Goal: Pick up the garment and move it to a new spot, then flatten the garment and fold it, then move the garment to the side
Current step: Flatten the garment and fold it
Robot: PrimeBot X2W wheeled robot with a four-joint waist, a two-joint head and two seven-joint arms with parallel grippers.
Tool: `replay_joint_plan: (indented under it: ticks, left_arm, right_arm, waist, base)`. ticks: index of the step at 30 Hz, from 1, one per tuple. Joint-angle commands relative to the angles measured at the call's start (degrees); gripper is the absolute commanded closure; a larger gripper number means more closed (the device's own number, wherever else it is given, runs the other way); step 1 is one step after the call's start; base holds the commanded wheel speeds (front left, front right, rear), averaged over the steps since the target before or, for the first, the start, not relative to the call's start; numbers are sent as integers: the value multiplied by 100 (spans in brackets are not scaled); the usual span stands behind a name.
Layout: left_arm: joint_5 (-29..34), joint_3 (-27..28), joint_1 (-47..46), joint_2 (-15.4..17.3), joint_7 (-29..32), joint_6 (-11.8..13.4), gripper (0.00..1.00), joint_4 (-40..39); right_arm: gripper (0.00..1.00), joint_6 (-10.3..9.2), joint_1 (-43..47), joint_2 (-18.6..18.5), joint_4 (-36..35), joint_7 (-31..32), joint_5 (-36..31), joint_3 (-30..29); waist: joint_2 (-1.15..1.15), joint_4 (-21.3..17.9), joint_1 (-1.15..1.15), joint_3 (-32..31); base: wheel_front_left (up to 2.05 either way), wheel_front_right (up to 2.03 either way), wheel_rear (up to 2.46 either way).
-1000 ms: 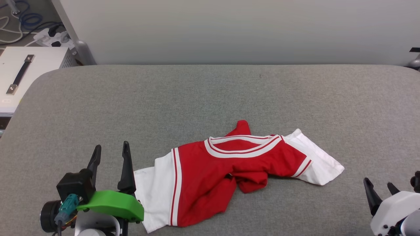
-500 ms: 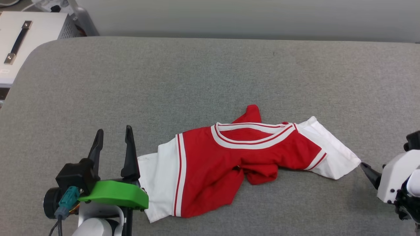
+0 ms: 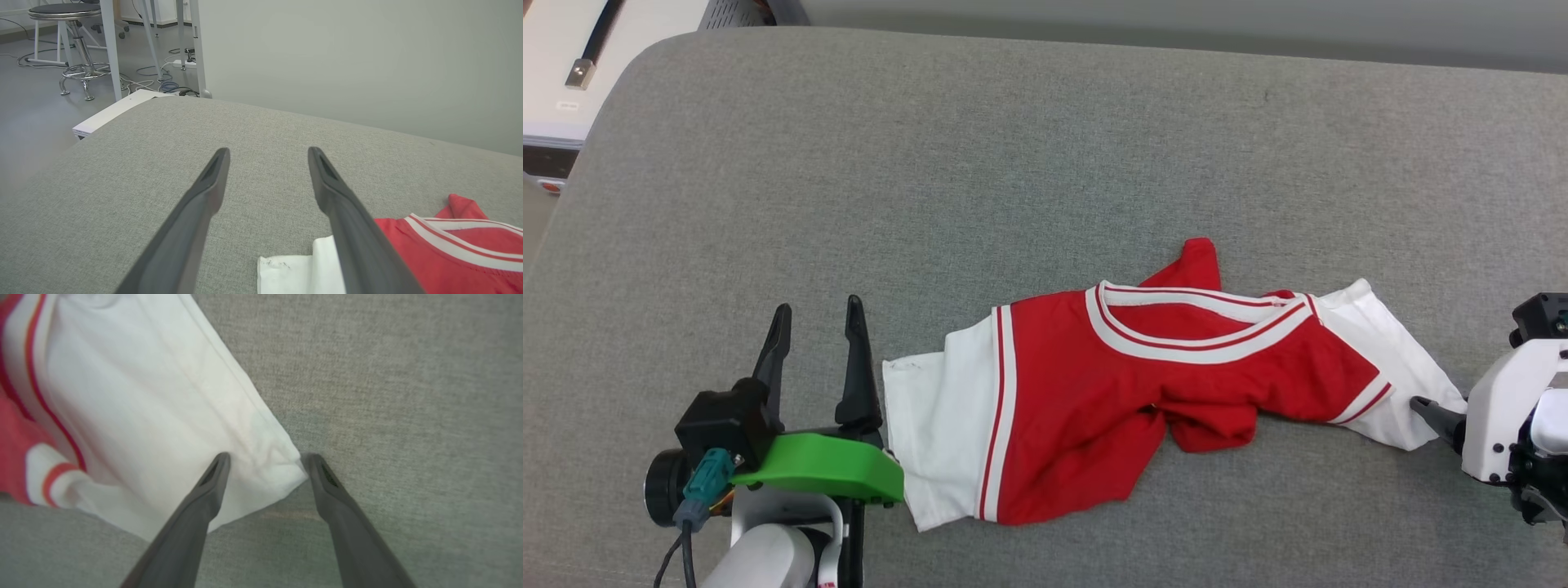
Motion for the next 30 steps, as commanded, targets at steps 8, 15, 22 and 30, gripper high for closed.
replay_joint_plan:
  ticks: [8,15,22,30]
  left_arm:
    - [-241,-21,-30,138,369,-201,0,127]
    - [-977,-141,-255,653,1747,-816,0,166]
    - [-1619,-343,-864,1084,3273,-1361,0,601]
    - [-1880,-679,-1378,999,4181,-1642,0,1705]
  right_arm:
    - [100,-4,173,125,142,-89,38,61]
    - [100,-4,319,179,-181,-309,-106,-337]
    - [100,-4,495,345,-586,-229,-222,-449]
    - [100,-4,431,489,-944,-170,-268,-362]
  waist:
    - [0,-99,0,-173]
    - [0,-203,0,-495]
    - [0,-385,0,-541]
    - [0,-629,0,-246]
  base:
    - [0,0,0]
    - [0,0,0]
    - [0,0,0]
    - [0,0,0]
